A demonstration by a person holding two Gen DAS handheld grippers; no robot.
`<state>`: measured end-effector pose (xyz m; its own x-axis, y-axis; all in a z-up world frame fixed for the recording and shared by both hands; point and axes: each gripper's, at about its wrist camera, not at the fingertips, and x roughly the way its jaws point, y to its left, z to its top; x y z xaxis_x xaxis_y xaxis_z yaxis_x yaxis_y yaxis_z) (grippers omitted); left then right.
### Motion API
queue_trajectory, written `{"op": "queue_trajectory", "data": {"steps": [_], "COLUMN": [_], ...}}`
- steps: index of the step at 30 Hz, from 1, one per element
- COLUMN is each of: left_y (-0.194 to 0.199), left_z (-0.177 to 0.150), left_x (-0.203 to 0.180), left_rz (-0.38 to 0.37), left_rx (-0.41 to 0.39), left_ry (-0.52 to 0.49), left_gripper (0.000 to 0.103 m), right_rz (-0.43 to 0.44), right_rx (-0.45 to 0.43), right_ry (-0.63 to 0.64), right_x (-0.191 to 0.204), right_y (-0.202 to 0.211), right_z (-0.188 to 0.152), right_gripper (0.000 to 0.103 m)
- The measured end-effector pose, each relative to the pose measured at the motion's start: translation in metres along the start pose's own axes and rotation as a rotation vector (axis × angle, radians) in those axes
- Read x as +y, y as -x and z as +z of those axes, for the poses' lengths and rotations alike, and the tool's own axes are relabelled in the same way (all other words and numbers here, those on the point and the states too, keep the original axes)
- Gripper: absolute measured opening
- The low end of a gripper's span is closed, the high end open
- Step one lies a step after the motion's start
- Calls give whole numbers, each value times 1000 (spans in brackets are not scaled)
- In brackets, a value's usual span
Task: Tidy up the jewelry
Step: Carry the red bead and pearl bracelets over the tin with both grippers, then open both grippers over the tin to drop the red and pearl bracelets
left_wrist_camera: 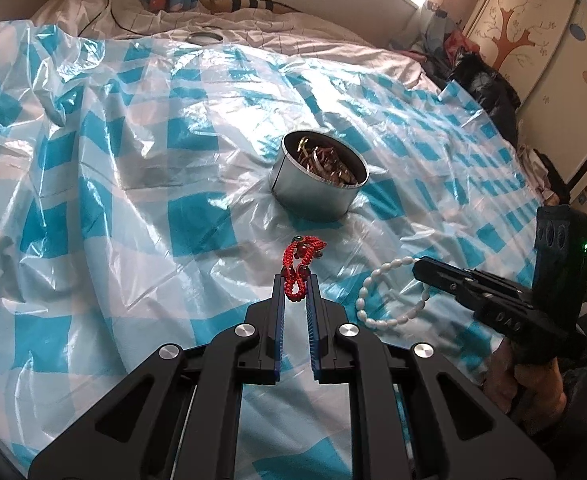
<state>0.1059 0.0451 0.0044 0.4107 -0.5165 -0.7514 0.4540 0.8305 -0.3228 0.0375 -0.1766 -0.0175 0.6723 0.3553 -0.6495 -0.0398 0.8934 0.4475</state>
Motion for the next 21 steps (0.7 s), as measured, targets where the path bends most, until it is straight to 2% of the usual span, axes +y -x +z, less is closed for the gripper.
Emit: {"op": "queue_trajectory", "data": {"steps": [4,12,18,21], "left_y": [4,-10,-32,-50], "left_z": [11,42,68,80], "left_x": [-5,-21,-33,-36], "left_rz": [-27,-63,-84,-105], "left_rx": [-36,-74,-93,-90], "left_ry": [4,6,10,28], "left_gripper": [9,10,9,9], "right_rz": [85,172,186,160], "right_rx": [-78,-178,-216,-229], "right_ry": [-33,-92,-91,-71], "right_x": [1,-12,-11,-11], "right_y": [14,15,7,-1], "right_z": [13,56,83,96], "right_gripper": [8,8,8,8]}}
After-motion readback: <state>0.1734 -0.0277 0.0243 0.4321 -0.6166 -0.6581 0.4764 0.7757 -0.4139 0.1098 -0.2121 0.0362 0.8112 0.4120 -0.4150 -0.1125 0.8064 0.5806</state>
